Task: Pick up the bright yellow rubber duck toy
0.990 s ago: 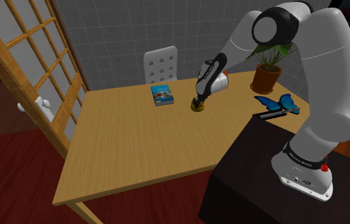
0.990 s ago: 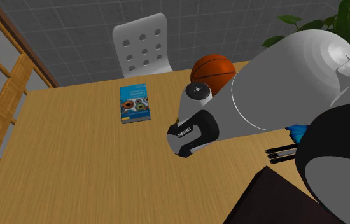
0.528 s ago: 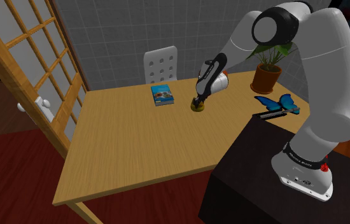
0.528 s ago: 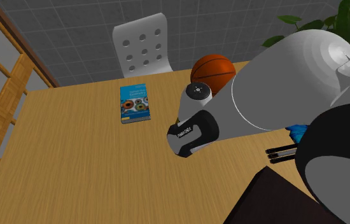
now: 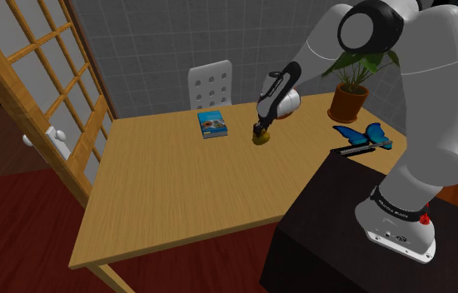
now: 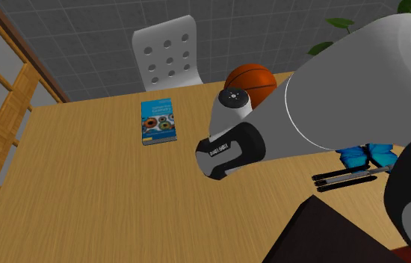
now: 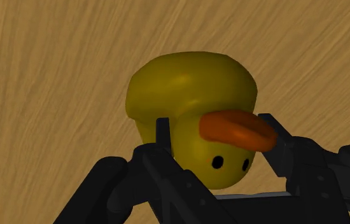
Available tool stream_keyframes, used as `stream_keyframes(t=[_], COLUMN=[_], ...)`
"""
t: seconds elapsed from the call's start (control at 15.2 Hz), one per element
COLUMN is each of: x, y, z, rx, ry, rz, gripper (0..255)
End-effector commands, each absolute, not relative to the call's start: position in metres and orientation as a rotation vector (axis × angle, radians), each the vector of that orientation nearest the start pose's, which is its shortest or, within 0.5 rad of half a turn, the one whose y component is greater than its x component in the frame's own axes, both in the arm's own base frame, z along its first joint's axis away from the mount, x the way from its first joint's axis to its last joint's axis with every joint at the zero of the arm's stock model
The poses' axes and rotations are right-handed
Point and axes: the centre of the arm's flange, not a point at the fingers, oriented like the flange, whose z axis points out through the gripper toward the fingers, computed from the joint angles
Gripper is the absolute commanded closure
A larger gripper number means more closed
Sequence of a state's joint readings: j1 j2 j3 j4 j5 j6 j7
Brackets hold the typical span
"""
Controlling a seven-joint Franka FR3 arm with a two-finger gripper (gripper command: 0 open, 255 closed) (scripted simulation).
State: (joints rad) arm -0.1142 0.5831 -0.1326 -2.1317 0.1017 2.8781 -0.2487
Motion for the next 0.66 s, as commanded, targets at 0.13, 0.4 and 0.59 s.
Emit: stream_keyframes(t=[0.13, 0.4, 0.59], x=[0.562, 0.562, 0.562], y=[-0.148, -0.148, -0.148], z=[0.170, 0.192, 0.198], rx=[-3.207, -3.207, -3.207], ry=[0.107, 0.107, 0.107], rz=[-0.253, -0.253, -0.253], gripper=[255, 255, 255])
